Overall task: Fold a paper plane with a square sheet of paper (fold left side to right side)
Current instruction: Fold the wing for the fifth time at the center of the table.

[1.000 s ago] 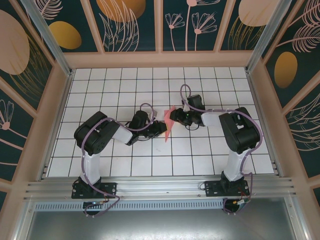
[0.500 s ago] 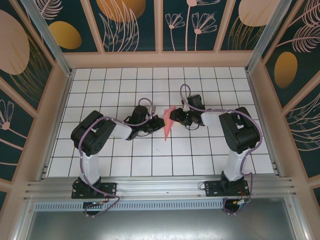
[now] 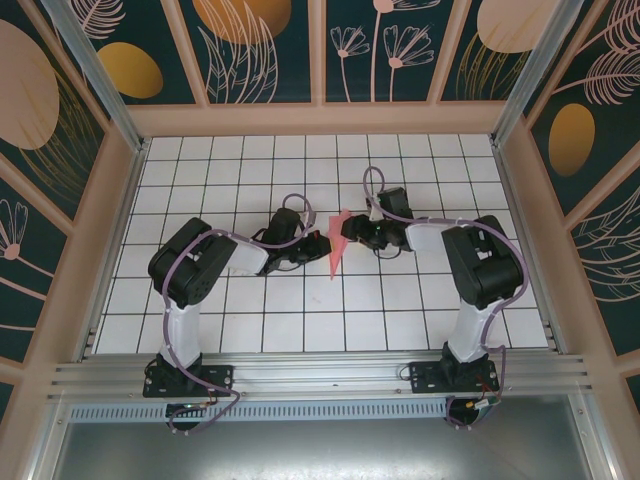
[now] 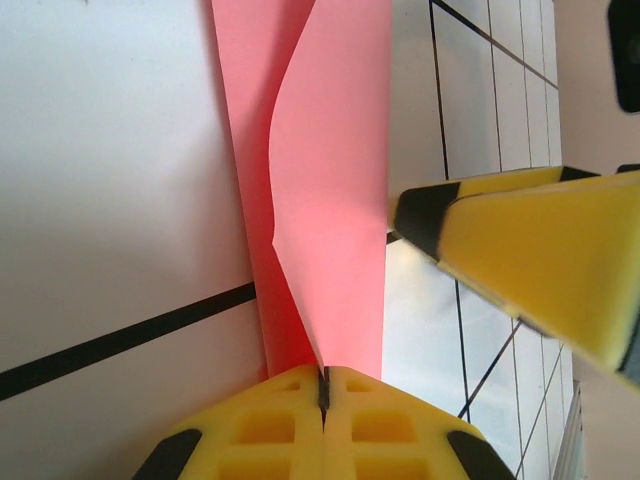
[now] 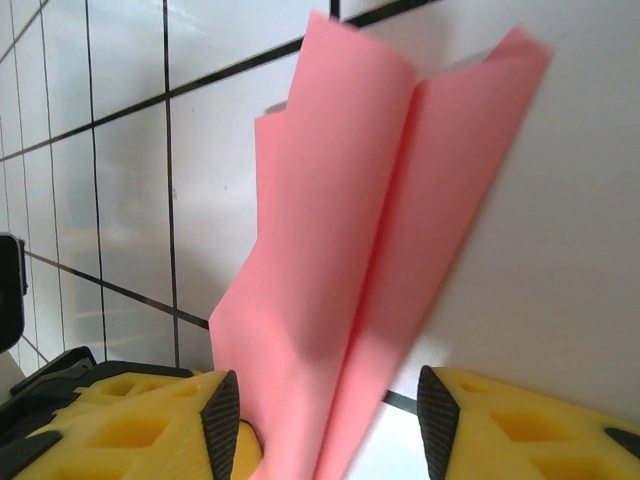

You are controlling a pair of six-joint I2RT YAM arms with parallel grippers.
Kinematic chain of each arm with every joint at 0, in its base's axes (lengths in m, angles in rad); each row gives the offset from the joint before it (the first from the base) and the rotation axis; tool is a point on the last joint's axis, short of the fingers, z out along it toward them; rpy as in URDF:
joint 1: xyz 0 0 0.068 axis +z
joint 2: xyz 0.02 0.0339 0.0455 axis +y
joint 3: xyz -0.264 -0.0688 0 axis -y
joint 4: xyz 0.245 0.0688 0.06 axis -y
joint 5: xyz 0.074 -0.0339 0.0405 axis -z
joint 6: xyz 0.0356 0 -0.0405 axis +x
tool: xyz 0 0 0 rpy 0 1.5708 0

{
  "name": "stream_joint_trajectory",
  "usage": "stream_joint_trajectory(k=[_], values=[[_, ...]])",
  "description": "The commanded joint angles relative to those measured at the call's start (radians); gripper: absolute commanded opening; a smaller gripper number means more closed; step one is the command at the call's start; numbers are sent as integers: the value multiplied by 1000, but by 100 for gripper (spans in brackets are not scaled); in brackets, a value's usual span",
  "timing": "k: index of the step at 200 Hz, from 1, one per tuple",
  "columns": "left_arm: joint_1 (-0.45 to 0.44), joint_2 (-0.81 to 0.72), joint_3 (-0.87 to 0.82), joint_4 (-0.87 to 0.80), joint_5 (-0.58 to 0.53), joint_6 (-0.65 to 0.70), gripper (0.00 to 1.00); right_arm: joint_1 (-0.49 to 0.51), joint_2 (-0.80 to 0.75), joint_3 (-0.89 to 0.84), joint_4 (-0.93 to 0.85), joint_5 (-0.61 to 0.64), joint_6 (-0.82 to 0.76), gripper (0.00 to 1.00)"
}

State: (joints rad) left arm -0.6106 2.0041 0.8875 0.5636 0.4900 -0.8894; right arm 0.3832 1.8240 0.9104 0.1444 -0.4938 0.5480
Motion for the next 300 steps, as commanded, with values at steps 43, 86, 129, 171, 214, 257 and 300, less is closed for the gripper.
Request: stream_joint_trajectory(k=[43,86,129,171,214,257,300], values=[[6,36,55,-46,25,86,3,-65,-81,-1,23,-31,-51,51],[5,44,67,-54,35,90,3,-66,-29,55,11,-36,-45,57],[6,39,67,-56,33,92,3,-58,35,109,34,-55,3,64],[5,33,72,-51,42,88,3,-49,111,178,-7,-50,14,65],[6,31,77,-57,41,91,3,-35,170,244,-60,-34,3,65],[5,22,79,-91,18,111,3,-26,216,293,-188,15,-12,65],[5,21,116,-135,-4,140,3,-21,238,300,-244,39,-33,65]])
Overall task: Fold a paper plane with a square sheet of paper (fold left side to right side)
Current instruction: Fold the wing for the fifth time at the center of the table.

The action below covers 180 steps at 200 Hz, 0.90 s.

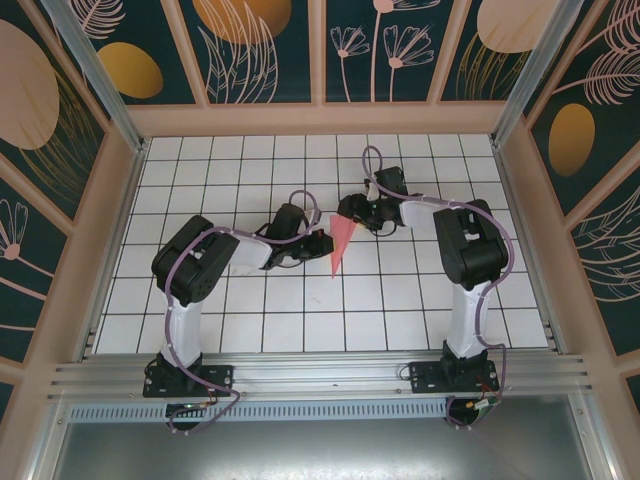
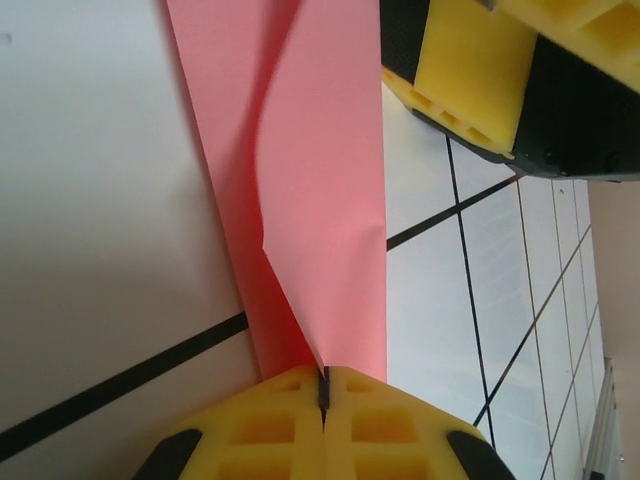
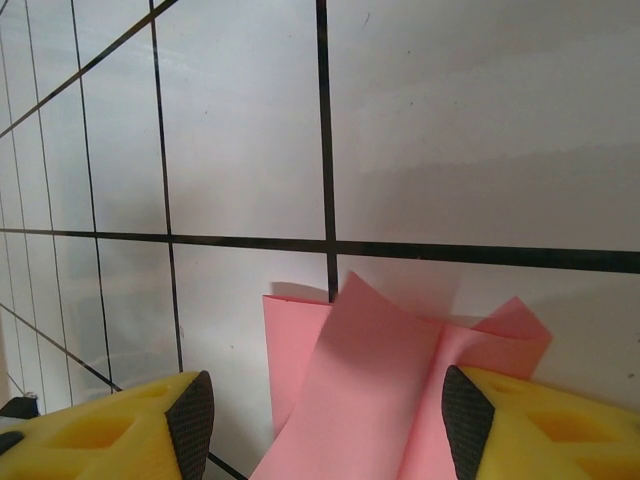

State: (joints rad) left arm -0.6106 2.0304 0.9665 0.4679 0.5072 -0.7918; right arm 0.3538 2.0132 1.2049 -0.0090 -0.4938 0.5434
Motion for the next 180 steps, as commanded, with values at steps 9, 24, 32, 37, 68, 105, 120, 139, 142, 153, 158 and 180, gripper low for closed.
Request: stream_joint_trajectory(k=[9,24,32,37,68,105,120,139,142,153,158,180], values=[[6,-4,40,-44,-22,47,3,8,50,5,-93,41,-32,65],[5,-2,44,-48,-24,54,3,10,51,6,-92,39,-34,65],[5,-1,47,-49,-24,57,3,9,50,8,-90,39,-36,65],[5,0,48,-50,-23,59,3,10,51,9,-91,39,-38,65],[5,7,54,-63,-30,61,3,12,50,13,-94,38,-42,65],[6,23,47,-61,-11,54,3,12,31,5,-73,34,-48,65],[5,30,49,-60,-2,50,3,11,21,5,-56,23,-54,65],[5,40,54,-69,2,51,3,11,10,13,-40,9,-58,65],[5,40,55,-69,2,50,3,10,8,14,-39,9,-58,65],[6,46,58,-75,4,49,3,9,-4,17,-30,8,-59,65],[5,48,59,-77,2,49,3,8,-9,18,-27,8,-57,65],[5,52,64,-81,6,51,3,5,-43,19,-20,10,-59,66]])
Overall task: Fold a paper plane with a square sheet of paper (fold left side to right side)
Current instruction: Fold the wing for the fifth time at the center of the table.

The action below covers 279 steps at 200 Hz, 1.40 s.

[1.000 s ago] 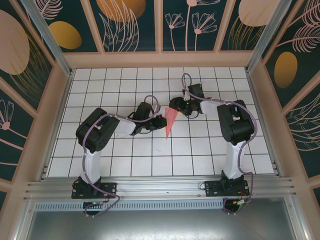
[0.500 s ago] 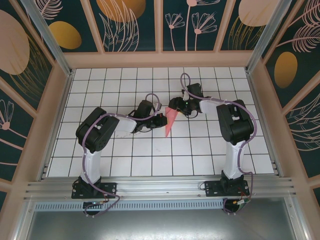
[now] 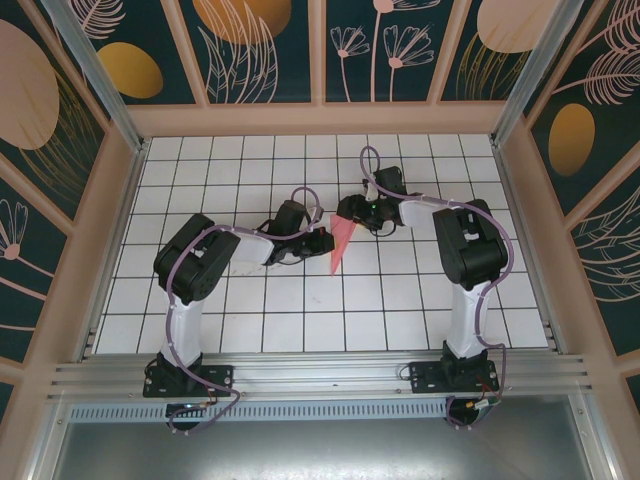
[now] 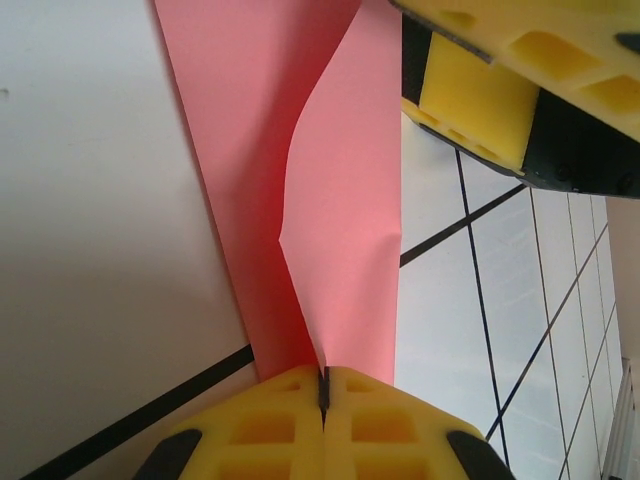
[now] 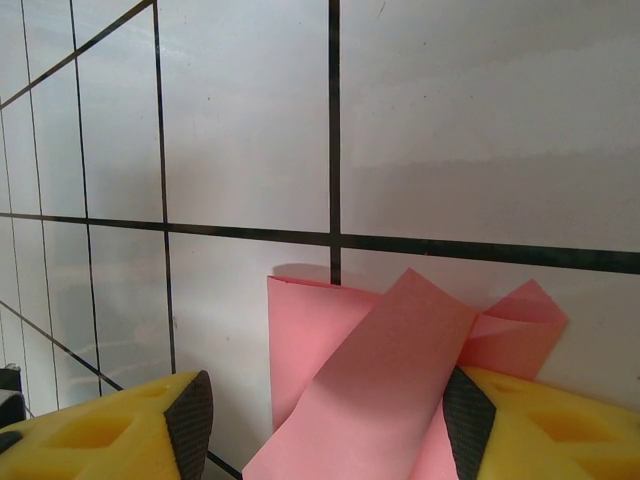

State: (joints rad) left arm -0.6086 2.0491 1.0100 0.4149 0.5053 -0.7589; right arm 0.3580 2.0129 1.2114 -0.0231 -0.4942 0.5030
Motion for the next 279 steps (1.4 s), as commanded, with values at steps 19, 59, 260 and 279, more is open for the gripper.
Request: stream_joint_trajectory(k=[19,59,260,279], values=[[4,35,22,-31,7,18,3,-5,-83,5,-11,26,-23,66],[4,39,27,-34,9,16,3,-14,-162,-34,-52,102,-28,65],[3,51,36,-57,6,24,3,52,-18,-55,-104,81,-14,0],[4,53,36,-54,9,21,3,50,-14,-62,-113,89,-13,0]])
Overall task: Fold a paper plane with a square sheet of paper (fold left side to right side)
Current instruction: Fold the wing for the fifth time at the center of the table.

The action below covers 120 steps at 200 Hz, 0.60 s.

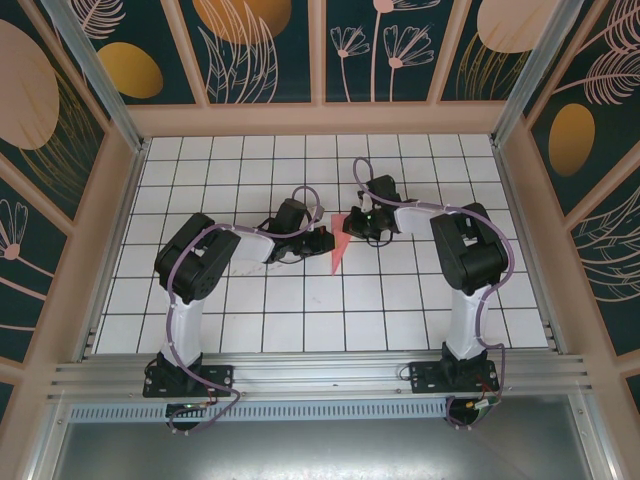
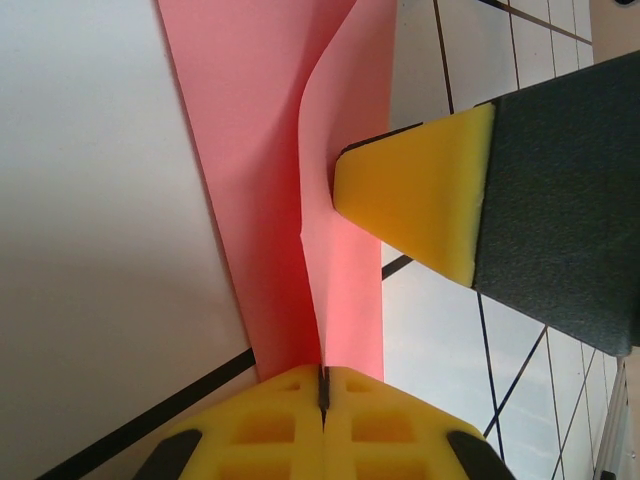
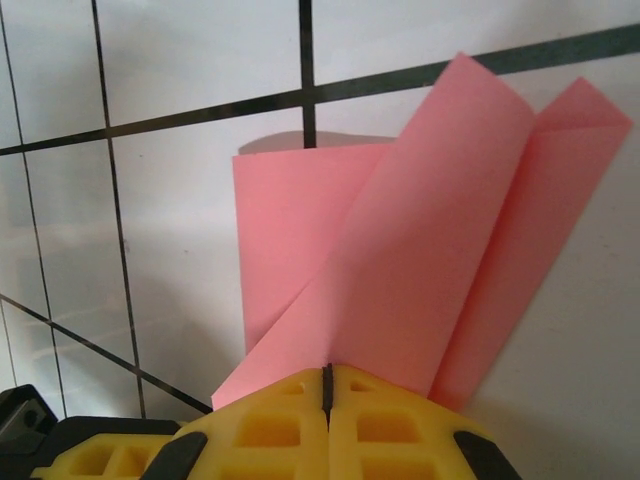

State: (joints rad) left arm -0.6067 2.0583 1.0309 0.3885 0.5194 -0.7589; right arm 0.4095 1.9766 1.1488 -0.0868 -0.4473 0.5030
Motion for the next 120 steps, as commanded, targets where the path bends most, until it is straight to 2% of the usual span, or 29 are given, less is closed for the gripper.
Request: stream_joint_trajectory(k=[1,45,94,120], values=[[1,44,15,-27,-4,21,3,-1,23,0,-49,42,-13,0],[1,2,3,-37,-22,24,10,-6,44,-17,-86,63,-28,0],[2,-163,1,-135,-89,66,23,-8,45,-59,-78,76,-35,0],[1,-221,-14,-159,-66,62,22,-8,44,-61,-72,70,-33,0]])
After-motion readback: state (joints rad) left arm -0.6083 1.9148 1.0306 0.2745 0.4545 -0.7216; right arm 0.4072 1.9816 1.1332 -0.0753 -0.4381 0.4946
